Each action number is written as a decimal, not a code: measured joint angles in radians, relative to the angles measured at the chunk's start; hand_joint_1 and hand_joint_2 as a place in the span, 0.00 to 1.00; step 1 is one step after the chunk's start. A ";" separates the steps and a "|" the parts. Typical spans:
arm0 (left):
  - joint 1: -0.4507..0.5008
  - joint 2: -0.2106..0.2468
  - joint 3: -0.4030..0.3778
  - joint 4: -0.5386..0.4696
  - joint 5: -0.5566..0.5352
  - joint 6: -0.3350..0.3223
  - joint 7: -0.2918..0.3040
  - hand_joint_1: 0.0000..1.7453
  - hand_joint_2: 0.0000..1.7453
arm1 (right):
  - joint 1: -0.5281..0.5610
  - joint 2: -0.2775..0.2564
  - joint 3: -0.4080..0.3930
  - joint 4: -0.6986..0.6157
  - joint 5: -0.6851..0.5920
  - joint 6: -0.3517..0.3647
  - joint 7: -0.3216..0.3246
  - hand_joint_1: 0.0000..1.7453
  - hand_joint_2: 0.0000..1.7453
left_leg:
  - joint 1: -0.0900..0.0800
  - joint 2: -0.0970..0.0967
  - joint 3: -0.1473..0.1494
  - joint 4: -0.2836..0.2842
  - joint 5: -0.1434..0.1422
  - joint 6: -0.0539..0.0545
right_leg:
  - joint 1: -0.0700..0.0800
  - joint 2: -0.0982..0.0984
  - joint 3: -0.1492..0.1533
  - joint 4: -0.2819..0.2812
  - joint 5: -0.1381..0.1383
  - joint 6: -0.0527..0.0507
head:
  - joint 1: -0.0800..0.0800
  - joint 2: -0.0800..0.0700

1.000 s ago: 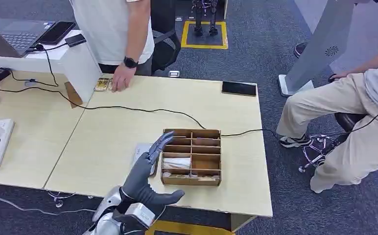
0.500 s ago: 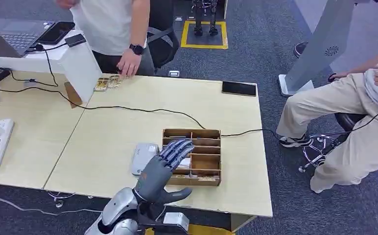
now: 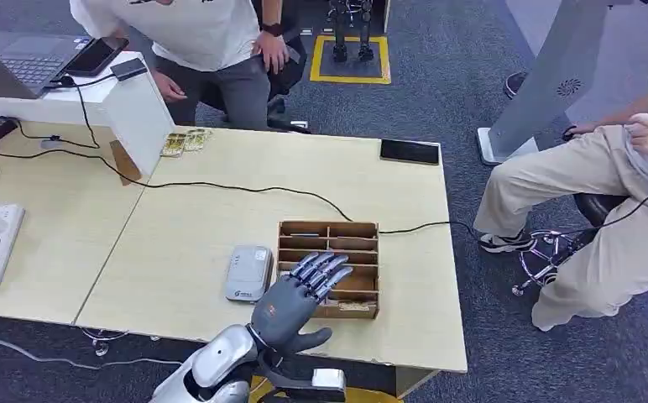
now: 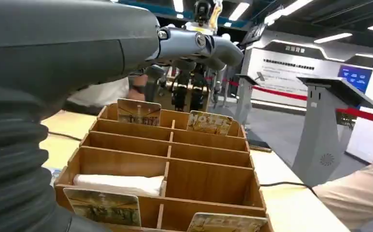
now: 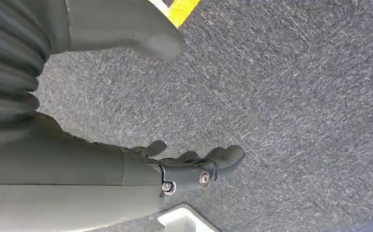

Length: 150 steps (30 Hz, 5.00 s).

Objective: Pass the card to the sensor for recognition and then transmit it.

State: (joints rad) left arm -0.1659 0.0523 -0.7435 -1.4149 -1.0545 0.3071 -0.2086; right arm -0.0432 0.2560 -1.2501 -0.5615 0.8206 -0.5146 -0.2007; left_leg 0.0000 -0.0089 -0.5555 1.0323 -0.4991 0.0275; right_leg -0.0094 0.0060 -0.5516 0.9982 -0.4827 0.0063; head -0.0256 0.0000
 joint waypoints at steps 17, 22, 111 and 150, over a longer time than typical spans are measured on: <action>-0.012 -0.021 -0.013 0.066 -0.191 0.131 0.174 0.00 1.00 | 0.005 0.026 -0.015 -0.040 0.018 0.022 0.018 0.00 1.00 | 0.000 0.000 0.000 0.000 0.000 0.000 | 0.000 0.000 0.000 0.000 0.000 0.000 | 0.000 0.000; -0.011 -0.027 -0.013 0.085 -0.244 0.134 0.194 0.00 1.00 | 0.007 0.035 -0.019 -0.053 0.020 0.033 0.022 0.00 1.00 | 0.000 0.000 0.000 0.000 0.000 0.000 | 0.000 0.000 0.000 0.000 0.000 0.000 | 0.000 0.000; 0.061 -0.129 0.216 0.144 -0.109 0.380 0.147 1.00 1.00 | 0.003 0.042 -0.031 -0.029 0.019 -0.019 0.002 0.00 1.00 | 0.000 -0.001 0.000 0.000 0.000 0.000 | 0.000 -0.001 0.000 0.000 0.000 0.000 | 0.000 0.000; -0.423 -0.164 0.409 0.375 0.092 0.301 0.253 0.66 1.00 | -0.029 -0.015 -0.014 0.079 -0.003 -0.066 -0.039 0.00 1.00 | 0.000 -0.001 0.000 0.001 0.002 0.000 | 0.000 0.000 0.001 0.000 0.002 0.000 | 0.000 0.000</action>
State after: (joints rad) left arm -0.5886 -0.1122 -0.3342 -1.0398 -0.9628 0.6081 0.0446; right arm -0.0725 0.2407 -1.2642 -0.4829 0.8175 -0.5810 -0.2392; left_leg -0.0001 -0.0095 -0.5558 1.0329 -0.4974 0.0275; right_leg -0.0094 0.0056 -0.5510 0.9983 -0.4806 0.0066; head -0.0256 0.0000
